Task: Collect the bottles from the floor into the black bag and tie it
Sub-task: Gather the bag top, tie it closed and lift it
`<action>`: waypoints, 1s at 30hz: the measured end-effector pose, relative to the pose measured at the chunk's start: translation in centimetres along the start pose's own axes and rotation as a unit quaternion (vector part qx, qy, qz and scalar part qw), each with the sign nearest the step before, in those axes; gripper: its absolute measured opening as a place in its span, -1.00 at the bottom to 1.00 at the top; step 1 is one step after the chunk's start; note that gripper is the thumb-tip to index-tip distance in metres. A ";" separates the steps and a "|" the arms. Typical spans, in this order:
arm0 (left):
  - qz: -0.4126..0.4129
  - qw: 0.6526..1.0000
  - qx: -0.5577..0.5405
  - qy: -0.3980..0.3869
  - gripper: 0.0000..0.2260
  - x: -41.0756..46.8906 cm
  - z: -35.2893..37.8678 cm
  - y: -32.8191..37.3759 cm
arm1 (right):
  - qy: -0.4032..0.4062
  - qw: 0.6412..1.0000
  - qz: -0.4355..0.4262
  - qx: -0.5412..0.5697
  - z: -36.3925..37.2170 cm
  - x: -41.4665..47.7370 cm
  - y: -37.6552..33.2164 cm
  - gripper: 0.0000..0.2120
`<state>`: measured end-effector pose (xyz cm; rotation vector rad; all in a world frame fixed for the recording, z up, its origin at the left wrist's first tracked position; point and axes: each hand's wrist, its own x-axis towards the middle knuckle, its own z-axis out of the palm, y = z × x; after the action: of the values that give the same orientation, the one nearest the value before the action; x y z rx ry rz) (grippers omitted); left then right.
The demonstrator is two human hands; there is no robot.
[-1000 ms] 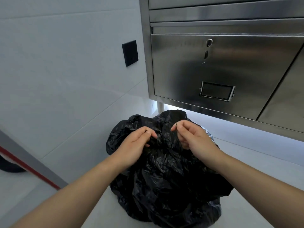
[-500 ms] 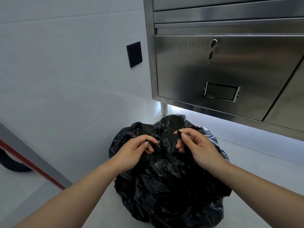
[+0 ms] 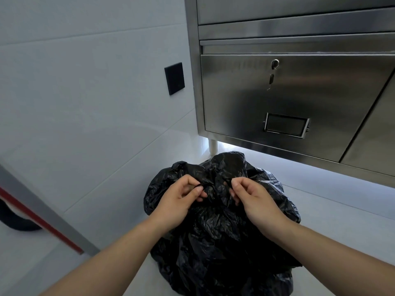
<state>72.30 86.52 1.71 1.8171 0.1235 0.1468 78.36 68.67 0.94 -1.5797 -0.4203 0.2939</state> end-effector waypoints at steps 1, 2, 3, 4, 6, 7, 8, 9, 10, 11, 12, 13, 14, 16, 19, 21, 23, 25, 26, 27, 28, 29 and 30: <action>0.003 1.000 -0.006 0.006 -0.89 0.0 0.1 0.1 | 0.005 1.000 -0.003 0.006 0.0 0.0 0.0 -0.79; 0.006 1.000 -0.007 0.010 -0.89 0.0 0.1 0.1 | 0.011 1.000 -0.005 0.012 0.0 0.0 -0.1 -0.82; 0.009 1.000 -0.002 0.011 -0.90 -0.1 0.2 0.2 | 0.017 1.000 -0.008 0.021 -0.1 0.0 -0.1 -0.85; 0.013 1.000 0.003 0.010 -0.92 -0.1 0.2 0.2 | 0.021 0.999 -0.009 0.034 -0.1 0.0 -0.1 -0.88; 0.022 1.000 0.007 0.004 -0.93 -0.1 0.3 0.3 | 0.021 0.998 -0.011 0.058 -0.2 0.0 0.0 -0.89; 0.027 1.000 0.007 0.001 -0.94 -0.1 0.3 0.3 | 0.019 0.998 -0.013 0.060 -0.2 -0.1 0.0 -0.89; 0.030 1.000 0.009 -0.001 -0.94 -0.1 0.3 0.4 | 0.015 0.998 -0.016 0.057 -0.1 -0.1 0.1 -0.89; 0.033 0.999 0.011 -0.002 -0.94 -0.1 0.3 0.4 | 0.011 0.998 -0.020 0.052 0.0 -0.1 0.1 -0.89; 0.036 0.999 0.013 -0.004 -0.94 -0.1 0.3 0.4 | 0.007 0.999 -0.025 0.047 0.1 -0.1 0.2 -0.88; 0.037 0.999 0.012 -0.005 -0.94 0.0 0.4 0.5 | 0.002 0.999 -0.032 0.038 0.1 -0.1 0.2 -0.88; 0.037 0.999 0.010 -0.007 -0.93 0.0 0.4 0.6 | -0.004 0.999 -0.041 0.023 0.2 -0.2 0.3 -0.88; 0.037 0.999 0.009 -0.008 -0.92 0.0 0.5 0.6 | -0.013 0.999 -0.050 0.001 0.1 -0.2 0.3 -0.88; 0.037 0.999 0.009 -0.009 -0.92 0.0 0.5 0.6 | -0.023 0.998 -0.058 -0.025 0.1 -0.2 0.3 -0.87; 0.038 0.999 0.008 -0.009 -0.91 0.0 0.5 0.6 | -0.038 0.996 -0.057 -0.059 0.1 -0.3 0.5 -0.82; 0.039 0.999 0.008 -0.005 -0.90 0.1 0.2 0.4 | -0.050 0.998 -0.011 -0.031 0.1 -0.2 0.7 -0.79; 0.036 0.999 0.002 0.002 -0.90 0.2 0.1 0.3 | -0.051 0.998 -0.008 -0.033 0.1 -0.2 0.6 -0.81; 0.033 0.999 -0.015 0.009 -0.91 0.2 0.0 0.2 | -0.052 0.997 -0.024 -0.052 0.2 -0.3 0.5 -0.83; 0.031 0.999 -0.027 0.008 -0.92 0.2 0.0 0.1 | -0.049 0.996 -0.043 -0.063 0.2 -0.3 0.4 -0.86; 0.033 0.999 -0.025 0.006 -0.93 0.2 0.0 0.1 | -0.047 0.996 -0.050 -0.058 0.3 -0.3 0.3 -0.87; 0.037 0.999 -0.016 0.003 -0.93 0.2 -0.1 0.1 | -0.046 0.996 -0.056 -0.047 0.3 -0.3 0.2 -0.89; 0.042 0.999 -0.003 0.002 -0.94 0.2 -0.1 0.0 | -0.047 0.997 -0.058 -0.032 0.3 -0.3 0.2 -0.90; 0.044 0.999 0.008 0.001 -0.93 0.2 -0.1 -0.1 | -0.050 0.997 -0.057 -0.019 0.3 -0.2 0.2 -0.91; 0.044 0.999 0.010 0.002 -0.93 0.2 0.0 -0.1 | -0.052 0.997 -0.056 -0.010 0.4 -0.2 0.1 -0.91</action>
<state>72.49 86.58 1.61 1.8438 0.0475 0.2116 78.03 68.89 0.78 -1.5589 -0.5919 0.2867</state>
